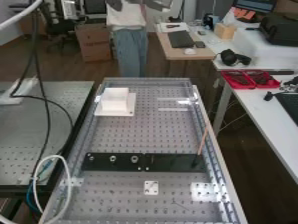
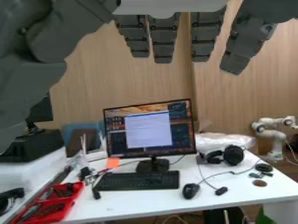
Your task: Grab the bearing and place it in the white container
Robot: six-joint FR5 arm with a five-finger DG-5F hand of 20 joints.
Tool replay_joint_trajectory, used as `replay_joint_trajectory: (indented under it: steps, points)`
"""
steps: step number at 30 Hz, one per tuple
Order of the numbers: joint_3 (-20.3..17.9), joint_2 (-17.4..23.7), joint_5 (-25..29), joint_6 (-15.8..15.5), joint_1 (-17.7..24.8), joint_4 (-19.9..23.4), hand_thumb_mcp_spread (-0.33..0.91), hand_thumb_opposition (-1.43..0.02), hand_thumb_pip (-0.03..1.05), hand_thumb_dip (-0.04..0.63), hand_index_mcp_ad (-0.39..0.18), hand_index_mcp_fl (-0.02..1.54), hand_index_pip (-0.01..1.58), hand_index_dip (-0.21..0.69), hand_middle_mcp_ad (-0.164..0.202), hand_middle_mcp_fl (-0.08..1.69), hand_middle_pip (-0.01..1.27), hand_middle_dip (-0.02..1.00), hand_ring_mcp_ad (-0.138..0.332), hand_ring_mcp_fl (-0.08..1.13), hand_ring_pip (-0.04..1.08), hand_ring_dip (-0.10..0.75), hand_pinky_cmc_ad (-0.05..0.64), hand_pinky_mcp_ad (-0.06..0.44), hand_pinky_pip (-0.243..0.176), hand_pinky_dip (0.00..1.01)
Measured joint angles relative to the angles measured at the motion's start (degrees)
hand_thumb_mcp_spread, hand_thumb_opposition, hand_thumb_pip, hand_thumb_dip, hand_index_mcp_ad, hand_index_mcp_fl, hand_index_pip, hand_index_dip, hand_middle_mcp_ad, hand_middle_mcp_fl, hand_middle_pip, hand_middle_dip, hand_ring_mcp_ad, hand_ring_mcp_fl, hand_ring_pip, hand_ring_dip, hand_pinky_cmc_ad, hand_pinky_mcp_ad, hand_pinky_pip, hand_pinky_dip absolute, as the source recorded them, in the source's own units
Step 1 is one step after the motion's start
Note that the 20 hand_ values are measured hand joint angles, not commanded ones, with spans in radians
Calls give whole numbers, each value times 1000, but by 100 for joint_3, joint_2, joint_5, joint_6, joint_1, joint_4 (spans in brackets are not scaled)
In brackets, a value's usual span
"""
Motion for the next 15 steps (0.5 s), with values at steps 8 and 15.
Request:
replay_joint_trajectory:
  steps: [8, 15]
  points:
    - [-149, 17, 7, 122, -17, 100, 248, -667, 243, 7, 37, 10, 72, 108, 91, -3, 140, 93, 202, 0, 98, 28, 412, 293, -91, 180]
    - [-357, 45, 55, 220, -22, 261, 281, -667, 243, 9, 17, 12, 80, 63, 87, 0, 140, 93, 202, 0, 98, 28, 415, 293, -91, 180]
